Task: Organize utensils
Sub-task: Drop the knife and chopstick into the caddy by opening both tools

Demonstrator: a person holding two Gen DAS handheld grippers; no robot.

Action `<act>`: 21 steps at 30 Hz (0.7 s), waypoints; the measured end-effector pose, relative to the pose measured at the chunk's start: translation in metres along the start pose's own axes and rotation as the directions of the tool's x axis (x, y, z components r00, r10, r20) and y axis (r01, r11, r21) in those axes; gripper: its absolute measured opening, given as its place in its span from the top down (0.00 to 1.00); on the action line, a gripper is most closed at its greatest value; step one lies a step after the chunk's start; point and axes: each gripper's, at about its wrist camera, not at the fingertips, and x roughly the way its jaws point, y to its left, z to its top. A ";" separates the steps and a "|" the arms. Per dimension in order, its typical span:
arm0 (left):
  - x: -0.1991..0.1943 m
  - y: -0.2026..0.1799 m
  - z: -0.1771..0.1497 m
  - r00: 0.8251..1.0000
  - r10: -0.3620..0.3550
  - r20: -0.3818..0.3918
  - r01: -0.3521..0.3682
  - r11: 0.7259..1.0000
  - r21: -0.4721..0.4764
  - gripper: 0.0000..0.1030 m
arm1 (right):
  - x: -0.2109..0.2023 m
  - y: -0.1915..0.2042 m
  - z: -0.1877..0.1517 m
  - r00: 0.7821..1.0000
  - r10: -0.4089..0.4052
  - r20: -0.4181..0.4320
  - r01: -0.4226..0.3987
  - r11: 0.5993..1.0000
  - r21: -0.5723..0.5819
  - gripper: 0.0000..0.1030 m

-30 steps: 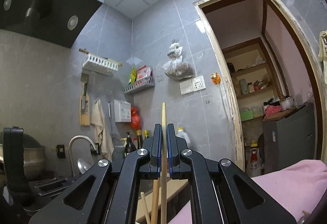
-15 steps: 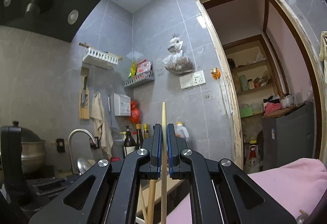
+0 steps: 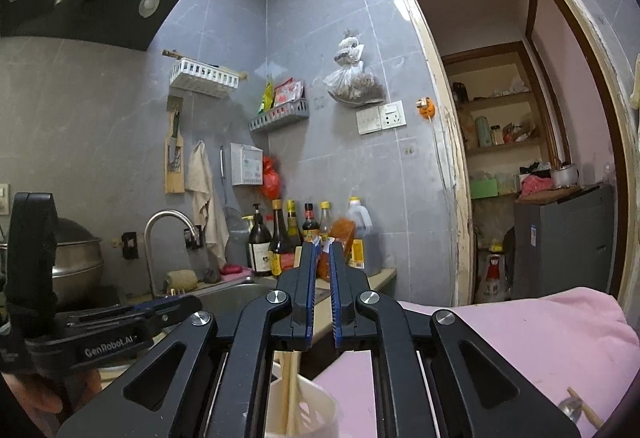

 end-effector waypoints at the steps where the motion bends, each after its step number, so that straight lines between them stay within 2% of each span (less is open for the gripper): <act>1: -0.003 -0.001 0.001 1.000 -0.004 0.005 0.004 1.000 -0.001 0.74 | -0.005 -0.002 0.002 1.000 -0.003 0.003 0.003 1.000 -0.003 0.91; 4: -0.009 -0.006 0.006 1.000 -0.014 0.014 0.014 1.000 -0.002 0.70 | -0.019 -0.010 0.007 1.000 -0.009 0.011 0.009 1.000 0.000 0.77; 7: -0.016 -0.014 0.012 0.999 -0.037 0.038 0.037 0.999 -0.001 0.60 | -0.034 -0.019 0.013 0.999 -0.031 0.026 0.031 0.999 -0.011 0.74; 8: -0.020 -0.019 0.013 0.998 -0.049 0.049 0.049 0.999 0.002 0.55 | -0.038 -0.021 0.014 0.999 -0.036 0.030 0.037 0.999 -0.013 0.69; 9: -0.022 -0.024 0.015 0.997 -0.058 0.057 0.058 0.998 0.005 0.53 | -0.042 -0.024 0.016 0.998 -0.043 0.036 0.044 0.999 -0.016 0.60; 11: -0.027 -0.033 0.017 0.994 -0.076 0.078 0.076 0.997 0.011 0.43 | -0.054 -0.031 0.018 0.997 -0.056 0.053 0.058 0.998 -0.028 0.46; 12: -0.030 -0.039 0.018 0.992 -0.088 0.089 0.087 0.996 0.015 0.40 | -0.059 -0.034 0.020 0.996 -0.065 0.057 0.067 0.997 -0.037 0.44; 13: -0.032 -0.044 0.019 0.990 -0.100 0.099 0.099 0.995 0.018 0.34 | -0.066 -0.038 0.022 0.995 -0.082 0.063 0.085 0.995 -0.051 0.43; 14: -0.034 -0.050 0.019 0.987 -0.115 0.108 0.113 0.993 0.020 0.27 | -0.071 -0.040 0.023 0.994 -0.091 0.068 0.095 0.994 -0.058 0.37; 15: -0.036 -0.056 0.019 0.985 -0.128 0.116 0.127 0.992 0.021 0.24 | -0.079 -0.045 0.025 0.991 -0.105 0.078 0.110 0.992 -0.064 0.29; 19: -0.040 -0.084 0.019 0.976 -0.176 0.131 0.170 0.984 0.060 0.13 | -0.105 -0.063 0.032 0.982 -0.159 0.100 0.167 0.983 -0.079 0.16; 21: -0.041 -0.098 0.016 0.973 -0.192 0.130 0.183 0.980 0.084 0.07 | -0.115 -0.071 0.033 0.976 -0.186 0.109 0.196 0.977 -0.083 0.01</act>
